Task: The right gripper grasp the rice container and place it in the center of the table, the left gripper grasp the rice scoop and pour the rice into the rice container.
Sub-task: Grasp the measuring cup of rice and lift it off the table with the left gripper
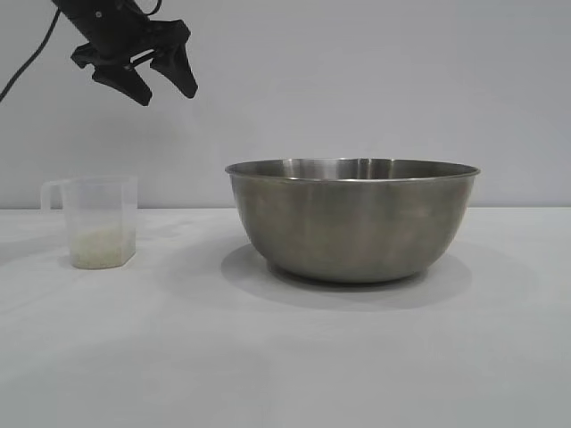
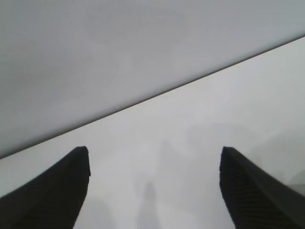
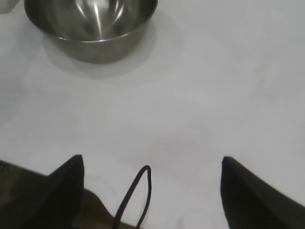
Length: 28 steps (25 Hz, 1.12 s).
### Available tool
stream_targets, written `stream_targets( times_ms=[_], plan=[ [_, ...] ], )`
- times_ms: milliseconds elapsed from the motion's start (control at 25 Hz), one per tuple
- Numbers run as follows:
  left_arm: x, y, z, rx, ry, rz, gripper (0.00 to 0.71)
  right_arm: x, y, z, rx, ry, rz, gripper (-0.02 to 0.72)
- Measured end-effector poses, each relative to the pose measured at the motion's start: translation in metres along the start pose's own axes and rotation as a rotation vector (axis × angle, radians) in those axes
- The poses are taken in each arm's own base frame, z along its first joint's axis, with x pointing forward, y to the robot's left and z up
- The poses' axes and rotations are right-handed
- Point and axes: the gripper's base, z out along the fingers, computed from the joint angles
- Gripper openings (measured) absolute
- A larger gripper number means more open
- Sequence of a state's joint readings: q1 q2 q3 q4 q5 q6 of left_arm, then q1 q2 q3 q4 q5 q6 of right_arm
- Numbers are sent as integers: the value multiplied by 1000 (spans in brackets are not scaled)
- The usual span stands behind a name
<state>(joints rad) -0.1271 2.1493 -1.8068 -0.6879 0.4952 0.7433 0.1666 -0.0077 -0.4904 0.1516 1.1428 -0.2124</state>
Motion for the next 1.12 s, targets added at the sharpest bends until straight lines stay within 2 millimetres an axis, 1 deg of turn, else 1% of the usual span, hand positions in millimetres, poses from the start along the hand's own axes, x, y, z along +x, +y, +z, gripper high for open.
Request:
stream_targets(
  times_ms=[320, 440, 600, 760, 840, 880, 960, 1000, 1080, 1120],
  plan=[
    [2, 0, 0, 6, 21, 19, 482, 1, 0, -1, 4, -3, 4, 544],
    [-5, -4, -11, 11, 23, 50, 482, 1, 0, -1, 4, -3, 4, 544],
    [-23, -9, -36, 11, -21, 78, 482, 1, 0, -1, 4, -3, 5, 544],
    [-30, -10, -66, 10, -52, 75, 482, 1, 0, -1, 4, -3, 6, 544],
    [-24, -12, -80, 4, -74, 82, 482, 1, 0, -1, 4, -3, 6, 544],
    [-24, -13, -91, -8, -112, 88, 482, 1, 0, -1, 4, -3, 6, 544],
    [-17, -16, -109, -40, -178, 89, 482, 1, 0, -1, 4, -3, 6, 544],
    [-13, -18, -117, -59, -201, 120, 482, 1, 0, -1, 4, -3, 6, 544],
    [0, -22, -130, -87, -239, 142, 482, 1, 0, -1, 4, -3, 6, 544],
    [9, -23, -133, -93, -242, 136, 482, 1, 0, -1, 4, -3, 6, 544]
  ],
)
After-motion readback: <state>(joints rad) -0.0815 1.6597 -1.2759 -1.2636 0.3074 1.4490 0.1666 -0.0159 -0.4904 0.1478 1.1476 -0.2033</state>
